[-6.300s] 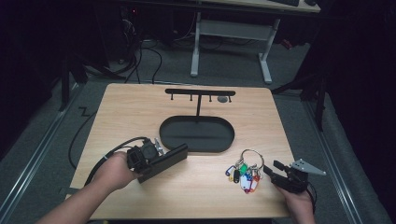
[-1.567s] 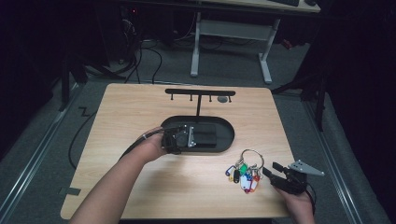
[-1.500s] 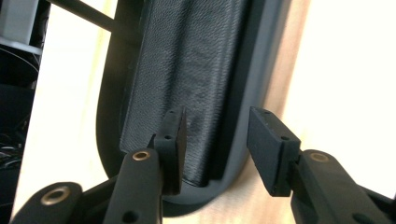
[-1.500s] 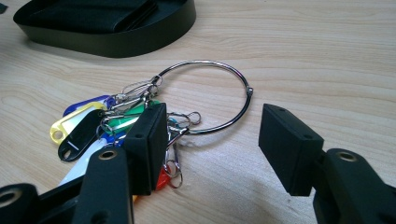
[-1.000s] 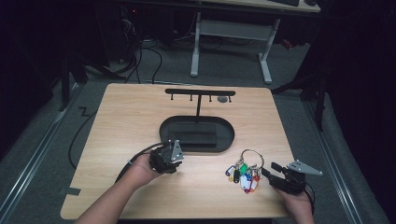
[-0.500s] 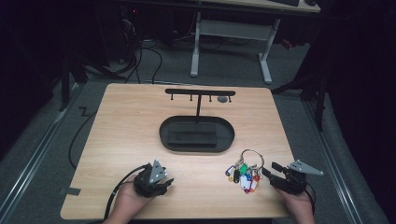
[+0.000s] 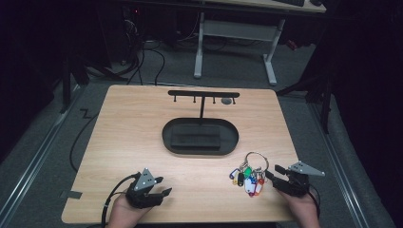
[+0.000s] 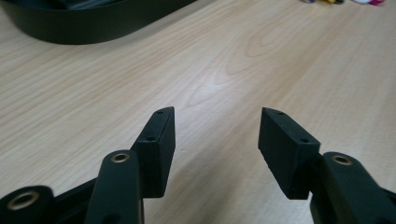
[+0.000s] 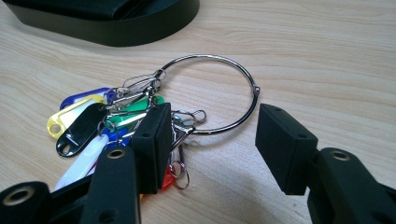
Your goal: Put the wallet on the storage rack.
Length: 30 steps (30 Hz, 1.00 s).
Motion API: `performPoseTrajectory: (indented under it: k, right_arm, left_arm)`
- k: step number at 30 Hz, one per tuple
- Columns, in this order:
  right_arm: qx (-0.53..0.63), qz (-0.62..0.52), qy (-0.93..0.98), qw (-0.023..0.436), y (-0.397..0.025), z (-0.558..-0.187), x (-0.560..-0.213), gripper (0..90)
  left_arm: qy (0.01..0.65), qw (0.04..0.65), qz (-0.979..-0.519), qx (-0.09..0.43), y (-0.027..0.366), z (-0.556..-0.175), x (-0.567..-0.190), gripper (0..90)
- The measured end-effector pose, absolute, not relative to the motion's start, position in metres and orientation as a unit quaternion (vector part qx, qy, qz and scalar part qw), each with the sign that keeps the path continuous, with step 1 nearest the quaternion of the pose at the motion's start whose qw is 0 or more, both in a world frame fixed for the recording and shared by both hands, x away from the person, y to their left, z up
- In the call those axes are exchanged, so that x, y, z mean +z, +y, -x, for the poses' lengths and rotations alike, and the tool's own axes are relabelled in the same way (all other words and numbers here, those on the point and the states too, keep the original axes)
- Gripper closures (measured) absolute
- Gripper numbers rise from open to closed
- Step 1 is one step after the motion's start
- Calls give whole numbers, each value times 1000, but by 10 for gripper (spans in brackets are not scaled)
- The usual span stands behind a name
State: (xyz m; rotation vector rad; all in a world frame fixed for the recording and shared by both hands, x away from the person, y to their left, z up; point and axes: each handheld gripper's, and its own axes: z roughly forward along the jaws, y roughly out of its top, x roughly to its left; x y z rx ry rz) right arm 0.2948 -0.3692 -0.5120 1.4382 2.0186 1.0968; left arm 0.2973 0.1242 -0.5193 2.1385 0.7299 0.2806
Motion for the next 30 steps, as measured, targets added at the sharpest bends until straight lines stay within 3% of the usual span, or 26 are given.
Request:
performPoseTrajectory:
  k: [6, 15, 23, 30]
  right_arm:
    - [327, -499, 771, 220, -353, -304, -492, 476]
    - [238, -498, 822, 139, -309, -344, -465, 482]
    - [176, -508, 838, 91, -285, -377, -464, 466]
    - [133, -513, 846, 57, -271, -401, -466, 527]
  left_arm:
    - [260, 413, -865, 115, 120, -292, -518, 459]
    - [235, 418, -870, 114, 114, -289, -518, 457]
    - [201, 410, -880, 128, 111, -283, -518, 455]
    - [192, 406, -883, 135, 113, -281, -518, 457]
